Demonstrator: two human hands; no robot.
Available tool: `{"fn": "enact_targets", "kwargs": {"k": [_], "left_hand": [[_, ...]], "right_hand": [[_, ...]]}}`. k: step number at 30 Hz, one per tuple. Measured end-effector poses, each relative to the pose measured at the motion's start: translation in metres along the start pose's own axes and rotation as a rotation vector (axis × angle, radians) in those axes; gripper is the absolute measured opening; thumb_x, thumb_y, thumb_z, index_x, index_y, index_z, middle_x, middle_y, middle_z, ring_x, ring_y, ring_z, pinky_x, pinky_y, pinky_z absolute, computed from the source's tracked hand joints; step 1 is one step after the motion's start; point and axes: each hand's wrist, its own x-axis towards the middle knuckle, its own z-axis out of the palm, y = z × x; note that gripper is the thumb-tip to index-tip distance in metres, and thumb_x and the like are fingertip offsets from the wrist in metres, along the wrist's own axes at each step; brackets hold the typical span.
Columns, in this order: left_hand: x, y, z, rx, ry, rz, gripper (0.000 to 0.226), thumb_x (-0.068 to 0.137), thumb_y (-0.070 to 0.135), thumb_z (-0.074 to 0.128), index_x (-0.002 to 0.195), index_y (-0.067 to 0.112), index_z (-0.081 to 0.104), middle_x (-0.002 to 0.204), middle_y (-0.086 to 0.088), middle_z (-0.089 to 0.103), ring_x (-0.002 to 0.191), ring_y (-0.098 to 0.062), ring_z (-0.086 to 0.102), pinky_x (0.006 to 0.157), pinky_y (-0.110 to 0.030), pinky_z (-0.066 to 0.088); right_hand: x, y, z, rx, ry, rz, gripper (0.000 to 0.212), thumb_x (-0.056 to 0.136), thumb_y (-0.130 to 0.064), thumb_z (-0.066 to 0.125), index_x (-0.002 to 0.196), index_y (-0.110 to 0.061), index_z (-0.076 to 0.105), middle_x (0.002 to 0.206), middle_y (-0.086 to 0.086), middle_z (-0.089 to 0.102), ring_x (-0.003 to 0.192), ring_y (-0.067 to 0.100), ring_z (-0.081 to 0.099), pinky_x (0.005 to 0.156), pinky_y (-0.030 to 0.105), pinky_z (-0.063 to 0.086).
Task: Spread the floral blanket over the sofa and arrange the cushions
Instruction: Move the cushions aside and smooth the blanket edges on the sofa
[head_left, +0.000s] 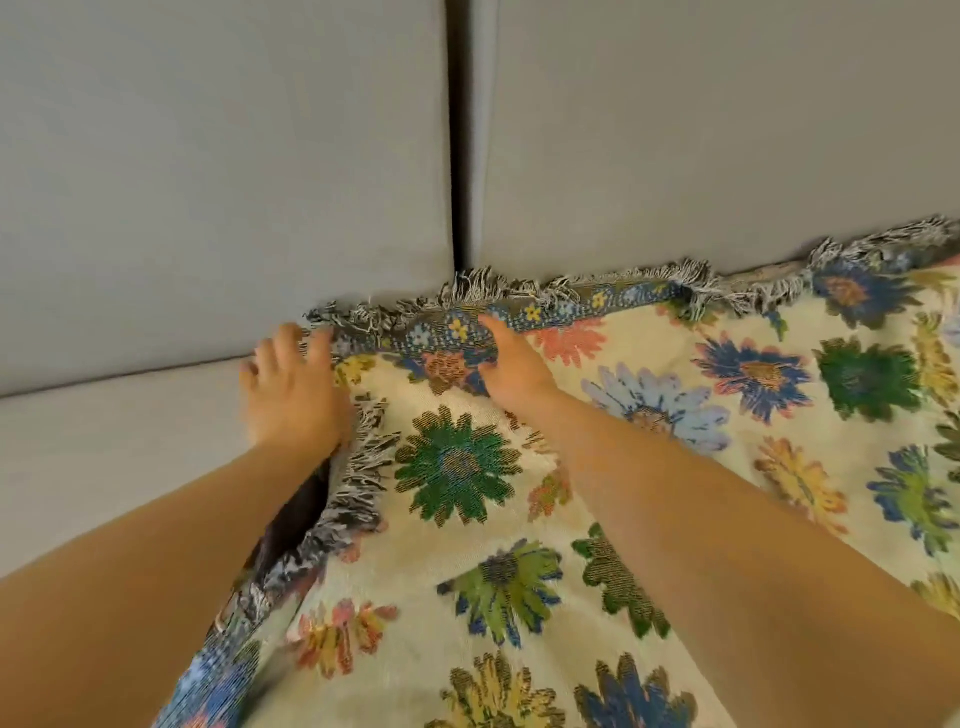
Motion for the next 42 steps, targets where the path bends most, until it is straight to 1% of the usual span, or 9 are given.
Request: {"fn": "enact_targets", "kwargs": {"k": [4,12,16,19,23,26,30,37,42], "left_hand": [[-0.055,0.021,0.016,0.105,-0.193,0.439,0.027,0.097,0.022,0.037,0.120,0.013,0.047,0.122,-0.006,0.055,0.115,-0.026,0.051,0.103,-0.038,0.035],[-0.161,-0.001,0.040,0.077,-0.634,0.385,0.027,0.099,0.022,0.035,0.113,0.007,0.052,0.113,-0.014,0.063,0.105,-0.033,0.060,0.084,-0.038,0.050],[-0.217,-0.006,0.055,0.161,-0.710,0.427,0.035,0.098,0.035,0.041,0.121,0.012,0.053,0.124,-0.009,0.058,0.114,-0.027,0.056,0.091,-0.038,0.050],[-0.254,-0.009,0.074,0.132,-0.850,0.408,0.063,0.091,0.038,0.055,0.146,0.021,0.030,0.153,-0.003,0.028,0.136,-0.025,0.036,0.106,-0.040,0.042],[-0.288,-0.012,0.100,0.167,-0.775,0.379,0.084,0.087,0.028,0.064,0.151,0.025,0.010,0.160,-0.002,-0.004,0.146,-0.033,0.010,0.107,-0.050,0.040],[-0.306,-0.017,0.116,0.178,-0.604,0.407,0.066,0.087,0.016,0.063,0.143,0.018,0.028,0.151,-0.007,0.017,0.139,-0.036,0.021,0.091,-0.044,0.054],[-0.314,-0.024,0.126,0.321,-0.507,0.517,0.039,0.091,0.022,0.057,0.129,0.017,0.049,0.132,-0.005,0.040,0.127,-0.030,0.035,0.087,-0.037,0.054],[-0.316,-0.051,0.092,0.663,-0.829,0.412,0.045,0.091,0.016,0.055,0.135,0.020,0.046,0.134,-0.001,0.053,0.125,-0.022,0.050,0.101,-0.035,0.042],[-0.329,-0.075,0.076,0.665,-0.988,0.481,0.063,0.093,0.017,0.052,0.149,0.018,0.024,0.155,-0.002,0.028,0.143,-0.023,0.030,0.118,-0.039,0.025]], "right_hand": [[-0.036,0.043,0.002,-0.106,0.077,0.068,0.050,0.096,-0.012,0.043,0.143,-0.023,0.031,0.141,0.015,0.043,0.109,0.034,0.059,0.089,0.043,0.052],[-0.162,0.101,0.027,-0.490,0.409,-0.089,0.025,0.088,-0.015,0.056,0.111,-0.004,0.056,0.110,0.022,0.055,0.098,0.040,0.055,0.076,0.044,0.046],[-0.225,0.137,0.043,-0.436,0.039,-0.012,0.025,0.095,-0.017,0.048,0.117,-0.006,0.051,0.121,0.017,0.047,0.106,0.035,0.051,0.085,0.041,0.045],[-0.274,0.162,0.057,-0.379,-0.219,0.137,0.036,0.095,-0.030,0.049,0.128,-0.016,0.046,0.137,0.010,0.038,0.120,0.030,0.046,0.097,0.041,0.044],[-0.323,0.182,0.078,-0.400,-0.338,0.132,0.074,0.084,-0.053,0.057,0.146,-0.026,0.026,0.160,-0.003,0.005,0.145,0.031,0.011,0.113,0.050,0.029],[-0.345,0.190,0.097,-0.459,-0.277,0.116,0.079,0.082,-0.053,0.059,0.147,-0.024,0.023,0.160,-0.006,0.002,0.148,0.027,0.003,0.116,0.054,0.021],[-0.354,0.190,0.119,-0.599,-0.103,0.089,0.037,0.098,-0.018,0.044,0.134,-0.012,0.041,0.157,0.001,0.016,0.143,0.032,0.017,0.110,0.045,0.037],[-0.385,0.145,0.137,-0.475,-0.457,-0.010,0.029,0.102,-0.022,0.034,0.125,-0.009,0.044,0.130,0.016,0.042,0.105,0.032,0.048,0.081,0.043,0.042],[-0.397,0.133,0.153,-0.437,-0.599,0.014,0.031,0.101,-0.027,0.037,0.125,-0.011,0.047,0.133,0.016,0.039,0.113,0.035,0.049,0.094,0.045,0.041]]}}
